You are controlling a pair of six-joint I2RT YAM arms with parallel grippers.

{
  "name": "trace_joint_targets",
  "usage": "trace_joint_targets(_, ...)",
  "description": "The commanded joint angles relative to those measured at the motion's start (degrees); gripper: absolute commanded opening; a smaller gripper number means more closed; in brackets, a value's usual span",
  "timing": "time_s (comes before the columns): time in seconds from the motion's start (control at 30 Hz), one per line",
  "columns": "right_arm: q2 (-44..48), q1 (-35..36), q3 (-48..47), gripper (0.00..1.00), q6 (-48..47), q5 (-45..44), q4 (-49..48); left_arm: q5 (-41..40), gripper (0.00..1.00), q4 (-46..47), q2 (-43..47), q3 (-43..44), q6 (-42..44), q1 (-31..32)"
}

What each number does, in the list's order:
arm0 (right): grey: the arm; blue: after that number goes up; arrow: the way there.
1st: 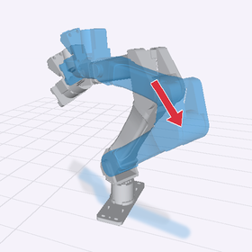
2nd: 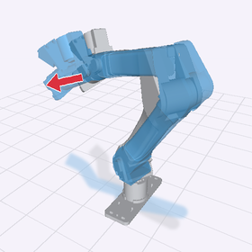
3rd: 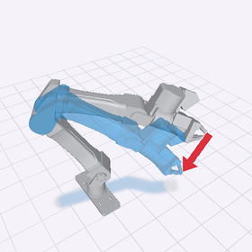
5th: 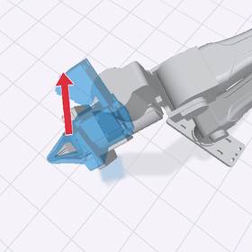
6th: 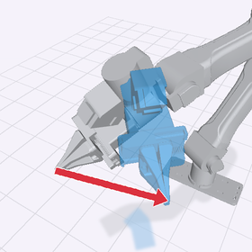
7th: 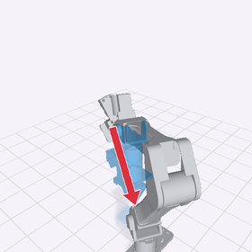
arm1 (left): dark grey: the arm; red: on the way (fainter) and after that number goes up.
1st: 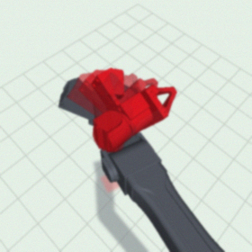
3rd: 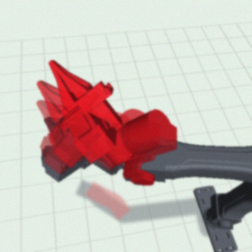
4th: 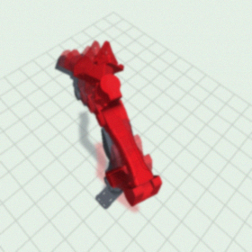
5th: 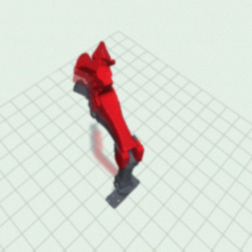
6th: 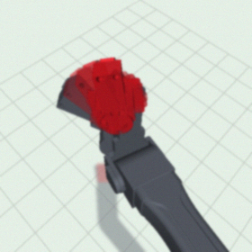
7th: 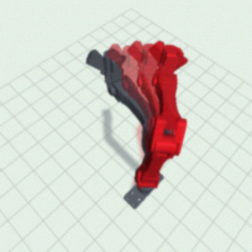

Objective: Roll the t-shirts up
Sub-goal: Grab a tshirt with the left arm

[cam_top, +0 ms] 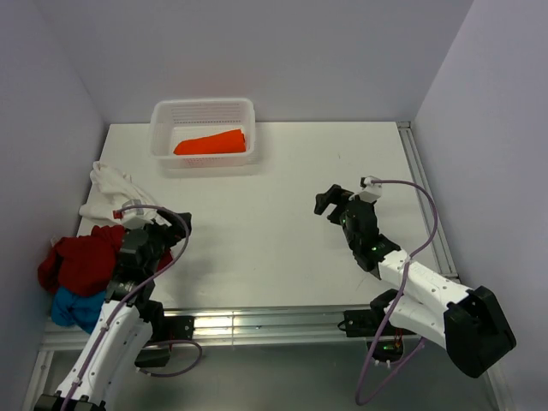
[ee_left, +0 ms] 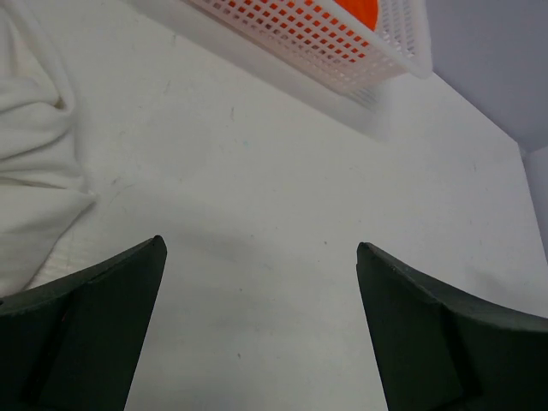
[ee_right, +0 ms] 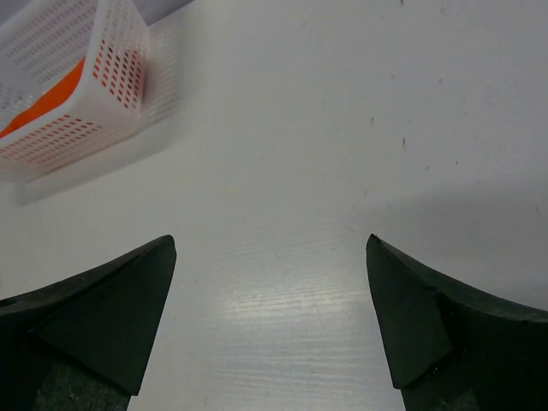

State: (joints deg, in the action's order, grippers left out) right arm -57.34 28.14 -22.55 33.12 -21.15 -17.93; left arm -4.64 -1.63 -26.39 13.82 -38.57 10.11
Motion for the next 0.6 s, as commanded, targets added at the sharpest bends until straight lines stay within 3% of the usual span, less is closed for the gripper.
trace_joint_targets(0.0,2.8,0.2,0.1,0.99,-0.7,0.4,-4.2,-7.0,0.99,-2.0,-1.4,1.6,-2.1,-0.1)
trace_joint_targets(0.17,3.6,0.2,0.0,0.98,-0.4,-1.4,-2.5,-21.4,0.99,-9.4,-9.3,8.1,-8.9,-0.9)
trace_joint_targets(0.37,2.5,0.2,-0.2,0.98,-0.2,-0.9,-2.4,-20.2,0.99,-10.2,-26.4,14.2,-15.8,-9.7)
trace_joint_targets(0.57,2.1,0.2,-0.7,0.98,-0.1,-0.8,-1.9,-26.2,0.96,-14.7,-41.5,21.1,-22.9,-11.8)
